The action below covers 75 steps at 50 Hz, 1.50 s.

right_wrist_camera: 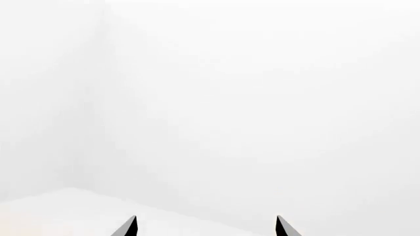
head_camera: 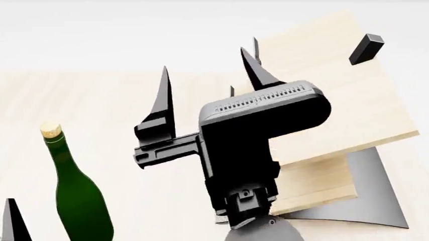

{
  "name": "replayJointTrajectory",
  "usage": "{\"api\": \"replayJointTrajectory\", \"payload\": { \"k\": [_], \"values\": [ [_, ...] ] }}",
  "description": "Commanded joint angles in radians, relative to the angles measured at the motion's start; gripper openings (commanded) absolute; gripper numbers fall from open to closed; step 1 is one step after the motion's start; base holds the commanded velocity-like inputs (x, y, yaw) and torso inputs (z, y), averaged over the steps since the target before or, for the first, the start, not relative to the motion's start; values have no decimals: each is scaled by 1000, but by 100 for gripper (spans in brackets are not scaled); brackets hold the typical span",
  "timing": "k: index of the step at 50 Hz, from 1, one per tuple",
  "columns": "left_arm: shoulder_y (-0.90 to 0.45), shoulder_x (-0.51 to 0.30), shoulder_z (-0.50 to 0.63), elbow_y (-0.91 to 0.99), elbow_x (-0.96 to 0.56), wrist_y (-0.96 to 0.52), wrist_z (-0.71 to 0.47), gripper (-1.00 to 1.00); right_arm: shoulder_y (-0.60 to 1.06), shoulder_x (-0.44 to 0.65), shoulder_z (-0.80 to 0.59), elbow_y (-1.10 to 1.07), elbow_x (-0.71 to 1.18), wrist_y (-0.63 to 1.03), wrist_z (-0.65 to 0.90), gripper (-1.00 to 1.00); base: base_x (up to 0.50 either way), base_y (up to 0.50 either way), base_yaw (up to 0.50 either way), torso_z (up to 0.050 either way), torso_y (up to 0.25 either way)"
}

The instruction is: Put the wine bottle on the wine rack.

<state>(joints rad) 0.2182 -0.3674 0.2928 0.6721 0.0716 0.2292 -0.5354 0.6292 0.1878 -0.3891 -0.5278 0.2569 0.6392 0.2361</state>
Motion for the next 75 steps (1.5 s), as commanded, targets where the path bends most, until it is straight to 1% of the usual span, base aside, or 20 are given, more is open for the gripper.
{"api": "replayJointTrajectory", "payload": {
  "k": [1,3,4,6,7,8,9,11,14,15,16,18,20,25,29,33,39,40,50,75],
  "values": [
    [0,-2,2,5,3,-8,-4,100,172,-15,-1,131,107,125,-126,100,0,0,0,0,0],
    [-1,-3,0,5,0,-8,-5,100,192,-6,-14,141,119,154,-145,100,0,0,0,0,0],
    [-2,-3,0,6,-1,-12,-5,100,204,0,-19,147,151,170,-187,100,0,0,0,0,0],
    [-2,-3,1,10,0,-16,-5,100,200,-9,-4,159,170,136,-209,100,0,0,0,0,0],
    [-3,-3,2,7,0,-15,-5,100,212,-7,-4,158,194,172,-221,100,0,0,0,0,0],
    [-3,-3,2,5,1,-12,-6,100,226,-39,66,176,276,235,-218,100,0,0,0,0,0],
    [-3,-3,2,5,0,-12,-6,100,232,-44,76,181,285,235,-219,100,0,0,0,0,0],
    [-3,-4,2,-4,0,-3,-9,100,244,-40,70,191,282,216,-236,100,0,0,0,0,0],
    [-5,-3,3,-3,-1,-7,-9,100,273,-21,41,181,311,288,-259,100,0,0,0,0,0],
    [-5,-4,3,-3,-1,-8,-9,100,280,-26,54,186,339,319,-261,100,0,0,0,0,0],
    [-6,-3,3,-5,-1,-7,-10,100,305,-31,77,196,410,410,-278,100,0,0,0,0,0],
    [-7,-4,4,-7,-2,-5,-10,100,315,-38,100,212,443,425,-292,100,0,0,0,0,0],
    [-6,-5,5,-6,-2,-5,-10,100,328,-70,182,242,543,492,-293,100,0,0,0,0,0],
    [-7,-6,3,-6,-5,-7,-13,100,354,-82,225,263,641,569,-303,100,0,0,0,0,0],
    [-9,-5,7,-6,-4,-11,-12,100,364,-80,215,278,663,590,-313,100,0,0,0,0,0],
    [-8,-7,5,-2,-7,-12,-14,100,388,-100,255,358,708,615,-313,100,0,0,0,0,0],
    [-9,-8,9,-5,-5,-11,-15,100,412,-92,230,406,722,639,-326,100,0,0,0,0,0],
    [-9,-8,10,-5,-5,-10,-15,100,420,-102,251,435,750,669,-315,100,0,0,0,0,0],
    [-9,-11,10,-3,-7,-13,-17,100,398,-70,146,448,697,599,-387,100,0,0,0,0,0],
    [-16,-14,18,-8,-13,-24,-21,100,319,-60,26,457,641,487,-442,100,0,0,0,0,0]
  ]
}}
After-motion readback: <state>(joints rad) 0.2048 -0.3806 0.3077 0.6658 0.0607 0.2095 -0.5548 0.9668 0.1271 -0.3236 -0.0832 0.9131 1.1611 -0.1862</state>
